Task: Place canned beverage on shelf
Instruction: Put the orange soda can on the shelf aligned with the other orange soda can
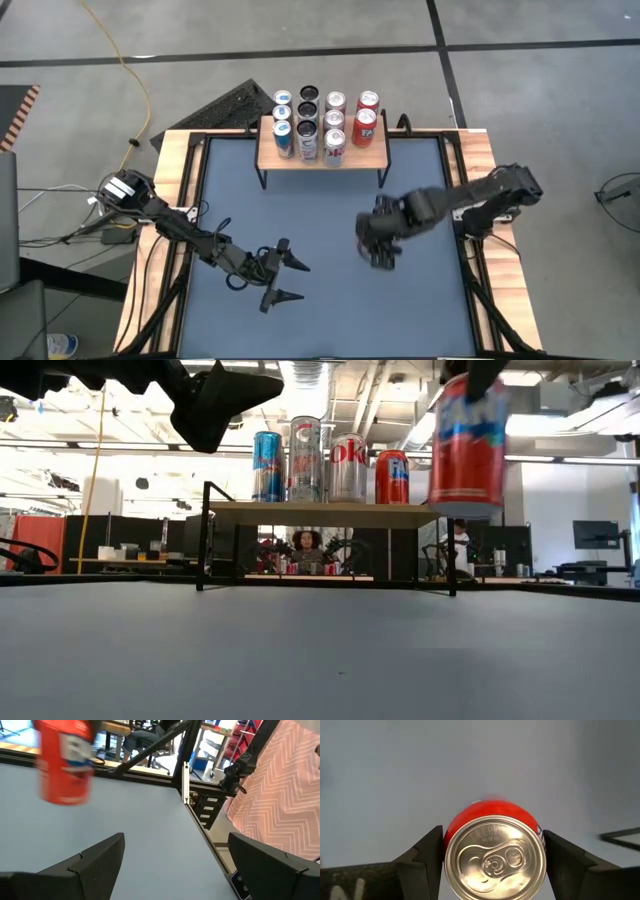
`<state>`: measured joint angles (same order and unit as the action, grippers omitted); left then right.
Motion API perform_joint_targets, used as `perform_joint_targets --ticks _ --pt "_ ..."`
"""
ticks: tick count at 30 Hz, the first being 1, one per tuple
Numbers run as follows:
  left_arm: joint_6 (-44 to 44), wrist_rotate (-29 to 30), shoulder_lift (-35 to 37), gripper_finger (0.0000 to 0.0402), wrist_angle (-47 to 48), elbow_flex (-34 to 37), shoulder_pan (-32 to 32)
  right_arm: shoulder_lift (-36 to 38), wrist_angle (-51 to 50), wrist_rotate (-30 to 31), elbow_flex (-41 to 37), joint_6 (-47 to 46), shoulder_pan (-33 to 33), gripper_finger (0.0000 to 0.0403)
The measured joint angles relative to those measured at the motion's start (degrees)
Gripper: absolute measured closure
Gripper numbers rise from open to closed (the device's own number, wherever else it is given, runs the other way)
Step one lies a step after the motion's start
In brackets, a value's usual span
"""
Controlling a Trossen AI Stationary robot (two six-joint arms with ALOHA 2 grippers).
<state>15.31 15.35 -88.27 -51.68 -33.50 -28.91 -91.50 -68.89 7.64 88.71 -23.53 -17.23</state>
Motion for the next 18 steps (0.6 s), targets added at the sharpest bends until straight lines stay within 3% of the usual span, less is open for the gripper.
perform_joint_targets --ticks 6,18 --pt "-0.02 0.0 -0.02 0.0058 0.14 -0.02 0.0 2.03 -1.4 0.03 0.59 8.25 10.24 0.0147" --pt "-0.07 0.39 -0.02 0.0058 0.48 -0.02 0.0 1.39 -3.51 0.04 10.29 24.93 25.43 0.0148"
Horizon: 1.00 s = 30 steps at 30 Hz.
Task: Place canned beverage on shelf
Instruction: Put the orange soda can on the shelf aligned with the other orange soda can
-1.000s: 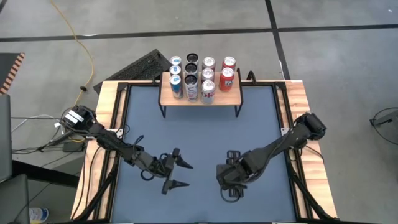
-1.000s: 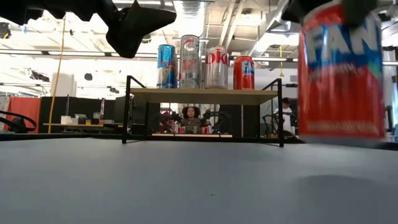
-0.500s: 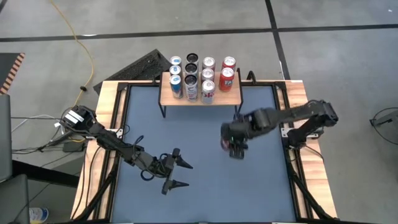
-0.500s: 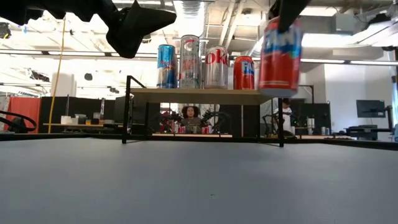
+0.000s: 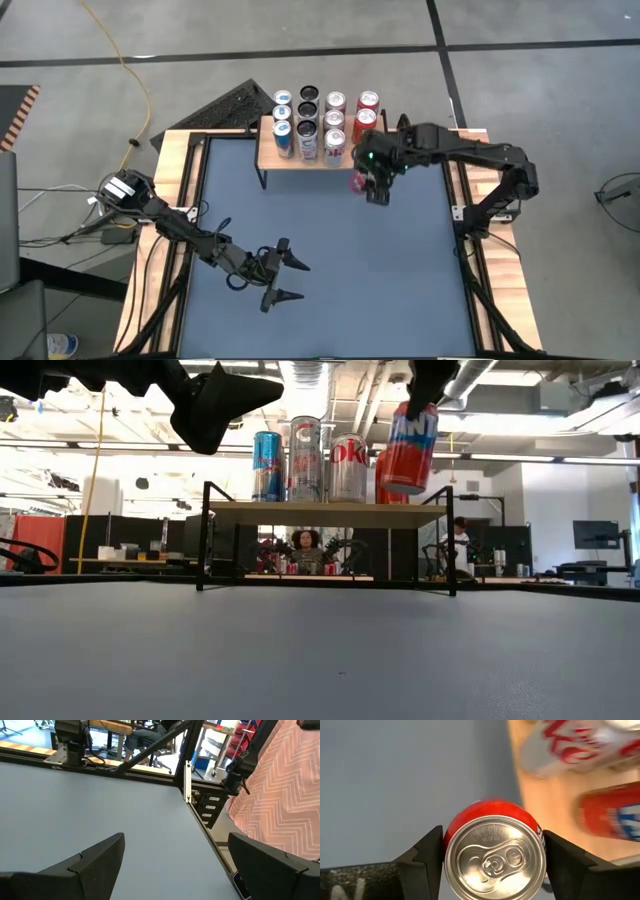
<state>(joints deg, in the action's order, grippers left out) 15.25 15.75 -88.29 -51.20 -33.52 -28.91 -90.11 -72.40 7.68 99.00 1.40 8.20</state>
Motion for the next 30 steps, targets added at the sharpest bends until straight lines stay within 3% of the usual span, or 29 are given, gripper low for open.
perform_joint_targets --ticks 17,30 --pt "-1.05 1.62 0.0 0.0058 0.28 0.0 0.95 -2.98 -2.34 0.04 5.08 13.68 11.95 0.0148" --pt "-0.98 1.64 0.0 0.0058 0.41 0.0 2.68 -4.7 -1.51 -0.18 5.31 18.16 14.81 0.0148"
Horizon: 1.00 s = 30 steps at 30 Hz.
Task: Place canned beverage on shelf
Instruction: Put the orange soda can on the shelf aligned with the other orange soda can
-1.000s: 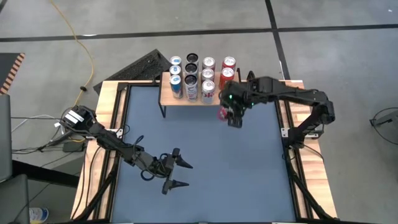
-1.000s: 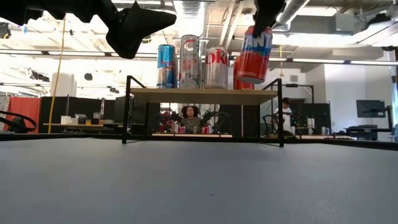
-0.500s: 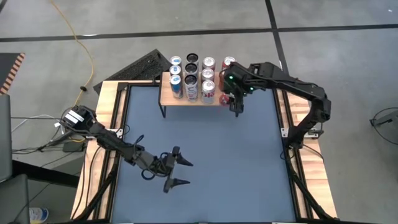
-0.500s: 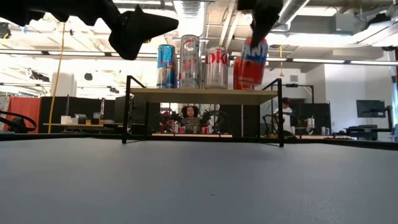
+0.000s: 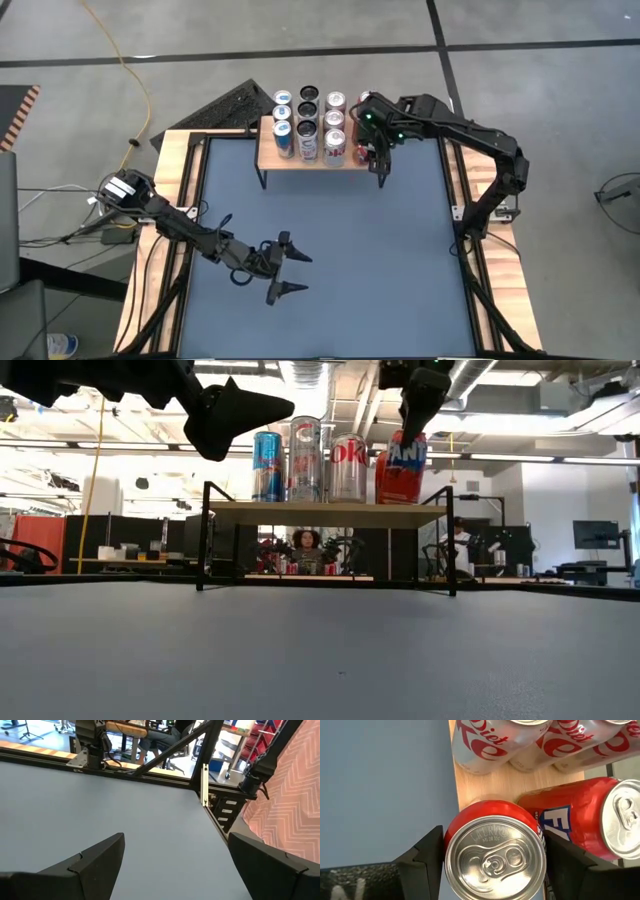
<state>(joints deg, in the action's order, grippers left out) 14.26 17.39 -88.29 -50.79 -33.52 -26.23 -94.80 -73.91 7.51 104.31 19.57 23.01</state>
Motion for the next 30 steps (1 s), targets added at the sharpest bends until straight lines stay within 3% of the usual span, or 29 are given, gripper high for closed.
perform_joint_targets --ticks 10,18,24,30 --pt "0.14 -0.02 0.0 0.0058 -0.04 0.0 0.21 -0.02 -0.04 -0.02 -0.07 0.14 -0.02 0.0144" --pt "0.15 1.31 0.0 0.0058 -0.06 0.0 0.21 -0.09 -0.02 0.22 -0.17 -0.48 0.0 0.0096" --pt "0.15 1.33 0.0 0.0058 -0.08 0.0 0.21 -0.28 -0.02 2.24 -0.33 -0.61 0.0 0.0065" --pt "0.15 1.43 0.0 0.0058 -0.08 0.0 0.21 -0.24 0.02 6.52 -0.33 -0.18 0.0 0.0065"
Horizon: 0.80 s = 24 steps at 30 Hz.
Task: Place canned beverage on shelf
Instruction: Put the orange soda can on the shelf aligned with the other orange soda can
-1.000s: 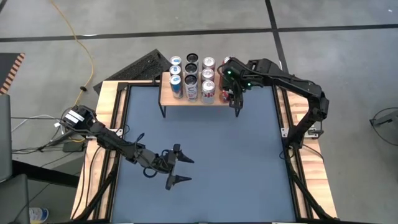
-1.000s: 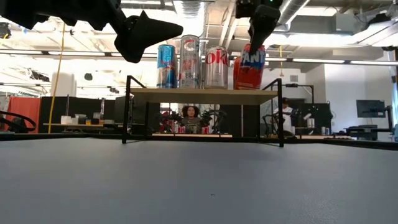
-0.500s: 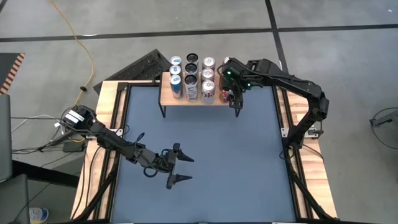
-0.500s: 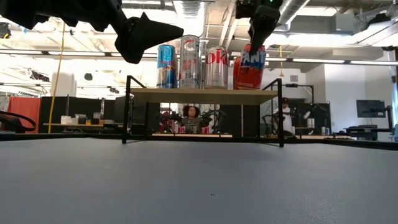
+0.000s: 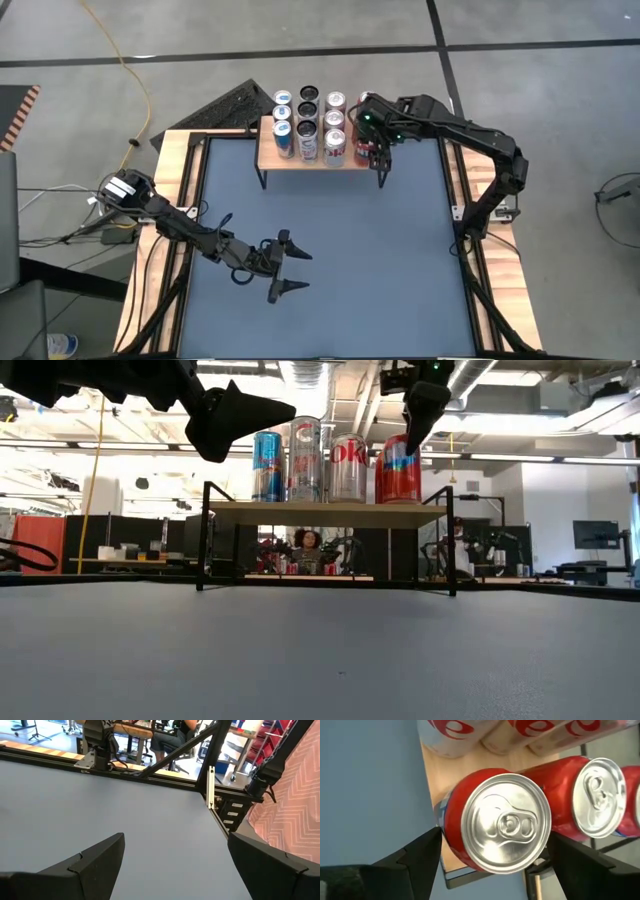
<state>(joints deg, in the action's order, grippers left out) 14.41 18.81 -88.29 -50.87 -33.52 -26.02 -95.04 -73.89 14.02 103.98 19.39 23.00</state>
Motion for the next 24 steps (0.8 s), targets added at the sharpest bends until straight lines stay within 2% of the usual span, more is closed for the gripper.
perform_joint_targets --ticks 9,17,24 --pt "-0.22 0.04 0.0 0.0058 0.0 0.0 0.0 0.1 0.05 5.8 0.02 0.14 -0.01 0.0069" --pt "-0.22 0.24 0.0 0.0058 0.0 0.0 0.0 2.81 0.61 6.09 0.11 -1.3 -0.68 0.0069" --pt "-0.19 0.74 0.0 0.0058 0.0 0.0 0.0 7.55 1.01 5.83 0.11 -3.24 -3.99 0.0078"
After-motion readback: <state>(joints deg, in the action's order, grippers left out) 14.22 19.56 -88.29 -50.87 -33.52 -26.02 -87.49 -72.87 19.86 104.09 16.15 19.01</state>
